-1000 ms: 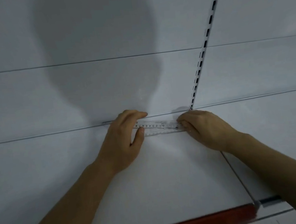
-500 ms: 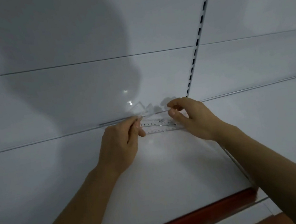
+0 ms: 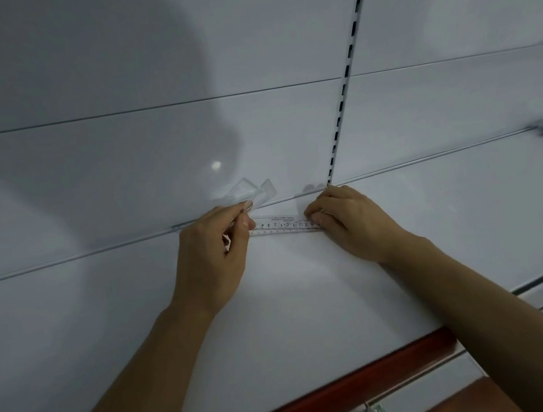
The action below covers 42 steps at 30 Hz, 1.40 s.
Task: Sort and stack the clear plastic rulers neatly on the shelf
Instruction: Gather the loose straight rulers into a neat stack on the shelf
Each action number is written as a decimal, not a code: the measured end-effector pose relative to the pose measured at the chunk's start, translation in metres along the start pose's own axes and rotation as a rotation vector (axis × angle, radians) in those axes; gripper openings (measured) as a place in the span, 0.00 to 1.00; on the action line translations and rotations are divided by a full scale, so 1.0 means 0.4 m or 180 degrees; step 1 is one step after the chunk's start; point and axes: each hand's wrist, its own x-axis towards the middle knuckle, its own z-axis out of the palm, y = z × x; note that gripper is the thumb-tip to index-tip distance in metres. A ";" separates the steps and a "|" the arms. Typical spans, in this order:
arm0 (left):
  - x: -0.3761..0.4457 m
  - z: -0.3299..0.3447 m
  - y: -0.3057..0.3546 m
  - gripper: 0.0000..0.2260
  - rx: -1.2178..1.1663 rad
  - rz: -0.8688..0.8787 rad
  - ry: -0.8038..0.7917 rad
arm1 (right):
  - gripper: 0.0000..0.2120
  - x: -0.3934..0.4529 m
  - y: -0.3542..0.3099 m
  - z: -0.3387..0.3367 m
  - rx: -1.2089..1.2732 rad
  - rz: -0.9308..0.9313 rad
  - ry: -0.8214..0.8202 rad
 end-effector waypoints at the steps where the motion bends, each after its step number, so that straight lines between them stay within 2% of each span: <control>1: -0.001 -0.002 0.002 0.13 -0.0075 -0.0070 0.0006 | 0.12 0.001 -0.004 -0.003 0.0127 0.0019 0.0160; 5: -0.004 -0.007 0.007 0.12 -0.0271 -0.0323 0.0031 | 0.05 0.005 -0.040 -0.026 0.0630 0.0493 0.0913; 9: -0.008 -0.012 0.015 0.15 -0.0336 -0.0229 0.0024 | 0.09 0.004 -0.070 -0.042 0.1649 0.1313 0.1260; 12: -0.014 -0.011 0.020 0.17 -0.0382 -0.0120 0.0013 | 0.10 0.005 -0.062 -0.044 0.2198 0.1537 0.1221; 16: -0.019 -0.004 0.026 0.17 -0.0291 0.0085 0.0029 | 0.04 0.007 -0.043 -0.060 0.3084 0.1618 0.0895; 17: -0.022 -0.001 0.030 0.17 -0.0318 0.0110 0.0032 | 0.06 0.007 -0.038 -0.073 0.3204 0.1623 0.0860; 20: -0.026 0.005 0.057 0.17 -0.0276 0.0283 -0.0018 | 0.11 -0.012 -0.014 -0.126 0.3230 0.1516 0.0888; 23: 0.002 0.045 0.104 0.17 0.0002 0.0651 -0.0291 | 0.07 -0.071 0.037 -0.176 0.3105 0.1567 0.1051; 25: 0.035 0.110 0.149 0.18 0.0069 0.0929 -0.0647 | 0.04 -0.125 0.089 -0.207 0.3022 0.1746 0.1266; 27: 0.071 0.196 0.203 0.18 0.0134 0.1242 -0.0882 | 0.05 -0.181 0.159 -0.248 0.2861 0.1972 0.1479; 32: 0.107 0.451 0.319 0.16 0.0506 0.2216 -0.0745 | 0.07 -0.344 0.398 -0.385 0.2578 0.2681 0.1699; 36: 0.106 0.670 0.413 0.16 0.0431 0.2456 -0.0681 | 0.07 -0.470 0.567 -0.522 0.3005 0.2963 0.1763; 40: 0.138 0.877 0.511 0.16 0.0328 0.2546 -0.0720 | 0.05 -0.562 0.733 -0.605 0.2559 0.2761 0.1796; 42: 0.153 0.971 0.557 0.16 0.0329 0.2590 -0.0757 | 0.09 -0.598 0.801 -0.637 0.2574 0.2720 0.1733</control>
